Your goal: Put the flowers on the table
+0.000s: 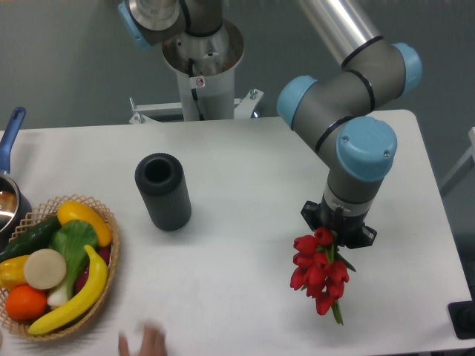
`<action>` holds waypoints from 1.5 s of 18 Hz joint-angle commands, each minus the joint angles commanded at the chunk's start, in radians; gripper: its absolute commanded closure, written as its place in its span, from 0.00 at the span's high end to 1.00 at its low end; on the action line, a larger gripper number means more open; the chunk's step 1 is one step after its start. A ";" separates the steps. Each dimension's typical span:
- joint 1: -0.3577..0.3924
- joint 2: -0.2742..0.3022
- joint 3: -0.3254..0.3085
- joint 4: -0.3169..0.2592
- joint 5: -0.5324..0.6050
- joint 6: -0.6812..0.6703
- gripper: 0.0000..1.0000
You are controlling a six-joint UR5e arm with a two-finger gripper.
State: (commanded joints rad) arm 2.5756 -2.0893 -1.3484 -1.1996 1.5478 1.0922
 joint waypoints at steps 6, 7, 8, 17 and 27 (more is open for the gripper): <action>-0.003 -0.008 -0.008 -0.002 -0.006 0.002 0.02; -0.003 -0.012 -0.006 -0.002 -0.011 0.002 0.03; -0.002 -0.012 -0.005 -0.002 -0.012 0.002 0.04; -0.011 -0.037 -0.041 -0.002 -0.009 0.000 0.23; -0.014 -0.038 -0.072 0.073 -0.011 -0.046 1.00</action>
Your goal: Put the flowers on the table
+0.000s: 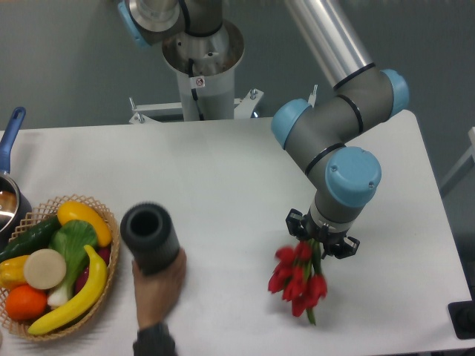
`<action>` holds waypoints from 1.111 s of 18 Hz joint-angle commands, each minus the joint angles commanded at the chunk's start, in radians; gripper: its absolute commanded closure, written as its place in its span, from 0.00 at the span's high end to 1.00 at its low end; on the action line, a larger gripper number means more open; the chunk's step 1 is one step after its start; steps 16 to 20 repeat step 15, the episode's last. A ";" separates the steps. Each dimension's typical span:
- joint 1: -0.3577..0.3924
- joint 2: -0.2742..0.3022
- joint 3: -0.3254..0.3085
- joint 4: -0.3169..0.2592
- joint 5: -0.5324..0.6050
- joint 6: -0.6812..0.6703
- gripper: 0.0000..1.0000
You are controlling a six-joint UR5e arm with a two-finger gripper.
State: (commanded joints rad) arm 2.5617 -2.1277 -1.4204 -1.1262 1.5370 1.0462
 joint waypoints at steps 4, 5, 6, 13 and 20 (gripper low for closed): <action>0.003 0.028 -0.051 0.086 -0.002 0.005 1.00; 0.003 0.028 -0.051 0.098 0.002 0.002 1.00; 0.003 0.034 -0.052 0.108 0.005 0.002 1.00; 0.018 0.075 -0.051 0.112 0.005 0.048 1.00; 0.018 0.077 -0.054 0.112 0.006 0.048 1.00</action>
